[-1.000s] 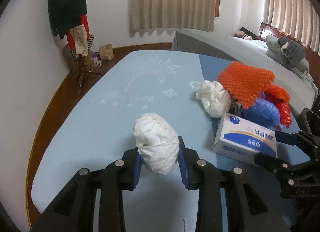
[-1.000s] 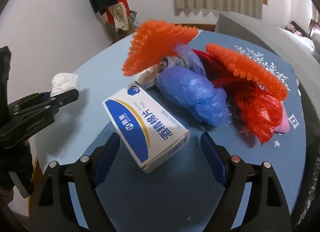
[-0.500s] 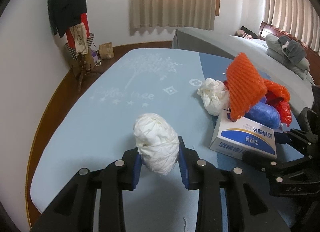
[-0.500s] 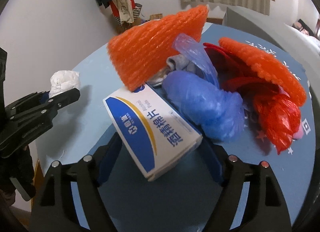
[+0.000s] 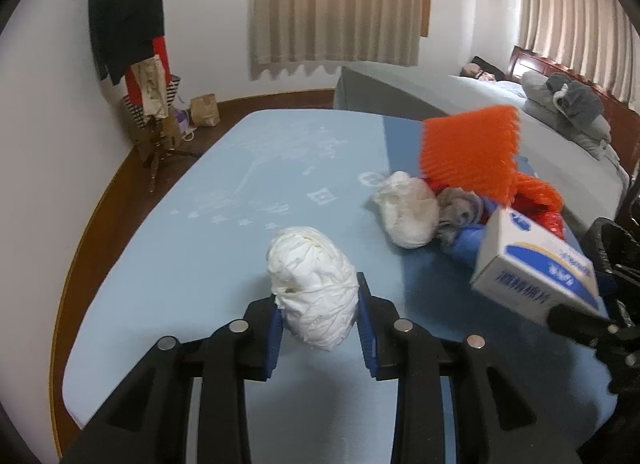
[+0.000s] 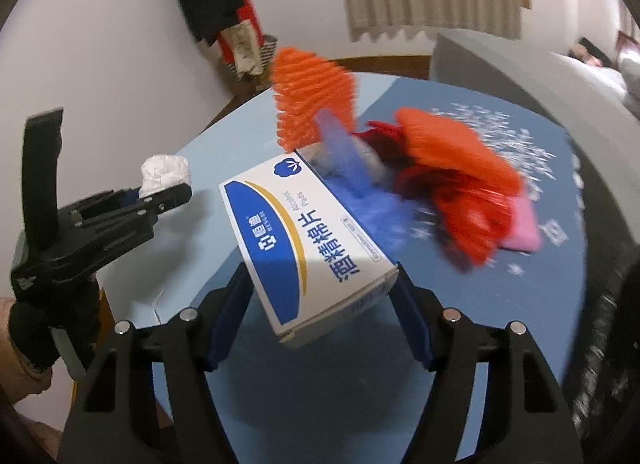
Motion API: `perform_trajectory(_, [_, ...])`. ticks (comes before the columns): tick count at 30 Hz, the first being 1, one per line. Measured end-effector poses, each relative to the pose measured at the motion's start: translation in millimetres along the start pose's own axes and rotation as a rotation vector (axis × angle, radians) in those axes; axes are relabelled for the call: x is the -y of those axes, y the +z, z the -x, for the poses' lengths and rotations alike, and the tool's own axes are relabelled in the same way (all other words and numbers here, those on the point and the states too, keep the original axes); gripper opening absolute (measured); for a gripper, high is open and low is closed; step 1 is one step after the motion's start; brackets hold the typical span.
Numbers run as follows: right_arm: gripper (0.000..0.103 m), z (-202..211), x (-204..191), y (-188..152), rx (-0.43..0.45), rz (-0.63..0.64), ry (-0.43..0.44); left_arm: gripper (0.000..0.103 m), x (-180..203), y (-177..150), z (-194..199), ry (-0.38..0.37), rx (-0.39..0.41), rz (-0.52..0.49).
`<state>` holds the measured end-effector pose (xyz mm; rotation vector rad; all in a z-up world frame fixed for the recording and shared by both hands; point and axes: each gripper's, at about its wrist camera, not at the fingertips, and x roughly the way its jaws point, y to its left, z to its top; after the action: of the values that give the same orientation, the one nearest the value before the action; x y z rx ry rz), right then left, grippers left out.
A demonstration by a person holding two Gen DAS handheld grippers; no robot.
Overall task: Collect trash
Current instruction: 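Carry the tissue and box over the bin and open both tools to drop them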
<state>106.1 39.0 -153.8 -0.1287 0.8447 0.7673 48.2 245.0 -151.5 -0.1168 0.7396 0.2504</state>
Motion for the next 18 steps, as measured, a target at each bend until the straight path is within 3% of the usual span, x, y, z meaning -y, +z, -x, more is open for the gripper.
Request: perform_trajectory(18, [0.065,97,78,-13,0.183,-0.179,-0.178,0.032,92,20,24,-0.174,0.066,-0.129])
